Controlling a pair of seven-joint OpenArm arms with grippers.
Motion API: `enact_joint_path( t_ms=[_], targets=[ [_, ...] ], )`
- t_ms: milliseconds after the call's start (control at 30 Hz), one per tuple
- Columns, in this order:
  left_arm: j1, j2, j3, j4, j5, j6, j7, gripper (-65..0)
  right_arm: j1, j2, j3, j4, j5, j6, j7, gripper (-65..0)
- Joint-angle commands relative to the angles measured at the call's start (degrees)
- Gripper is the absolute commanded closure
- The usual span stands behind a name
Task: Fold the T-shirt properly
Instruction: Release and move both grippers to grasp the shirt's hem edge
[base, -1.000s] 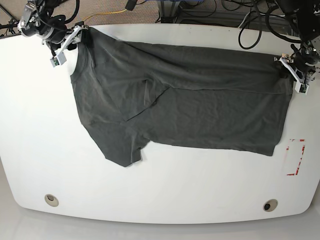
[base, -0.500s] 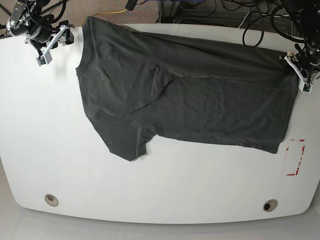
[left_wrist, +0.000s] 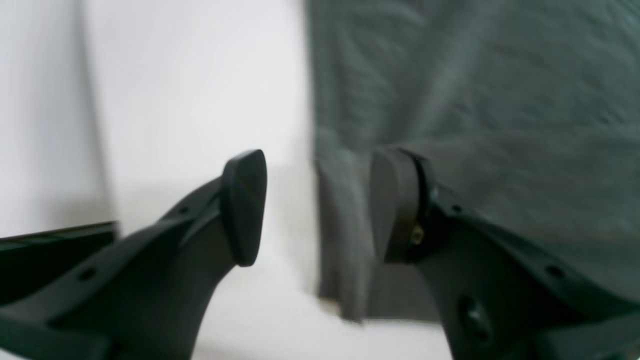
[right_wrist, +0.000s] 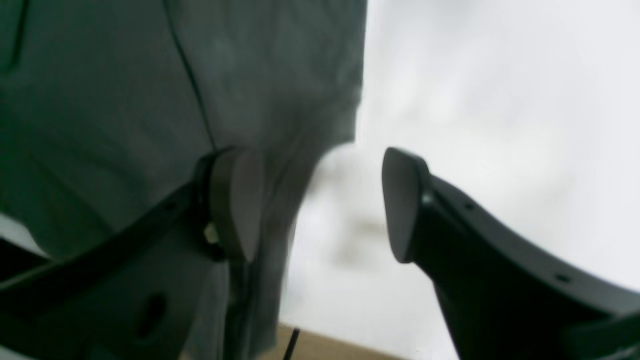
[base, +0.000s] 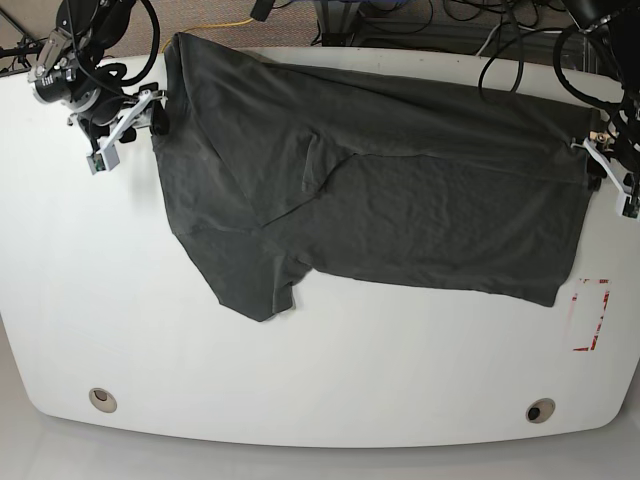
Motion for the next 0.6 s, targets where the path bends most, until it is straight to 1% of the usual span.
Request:
enact_joint_path(
  t_ms=[0,67,133,200,267,333,433,567],
  targets=[
    [-3.1,-1.0,0.2,-0.2,-1.1,0.1,-1.5,-30.6,3.7,1.0,0.4,-0.1,0.7,0.1,0.9,-36.5],
    [-4.6,-1.0,0.3,-2.8,-1.1,0.1,-1.6,-30.1,7.5,1.3,0.3,-2.5,0.7,0.1,0.9,-36.5],
    [-7.6,-1.0,0.4,-6.1,-1.1,0.1,-1.7,-30.0,11.2,2.5,0.3,-6.2,0.1,0.1,0.9,-36.5],
    [-10.8,-1.0,1.6,-9.8,-1.0,0.1,-1.7,-30.0,15.3,3.3,0.3,-10.3,-2.1,0.1,1.0,-36.5],
    [-11.8,-1.4,2.5,-12.0,-1.0,0.1,-1.7,-30.0,17.9,3.5,0.3,-12.9,-4.2,0.1,1.4,-36.5],
    [-12.4,-2.3,3.0,-14.3,-0.2,0.1,-1.9,-30.0,21.1,3.5,0.3,-17.8,-8.7,0.1,4.1,-36.5],
    [-16.5,-2.2,4.9,-16.0,2.0,0.1,-2.5,-30.0,26.6,3.5,-1.1,-25.1,-14.1,0.1,7.8,-36.5],
    [-17.3,-2.2,5.6,-16.5,5.4,0.1,-3.1,-30.0,30.4,3.4,-3.6,-32.8,-18.1,0.1,12.6,-36.5]
  ],
)
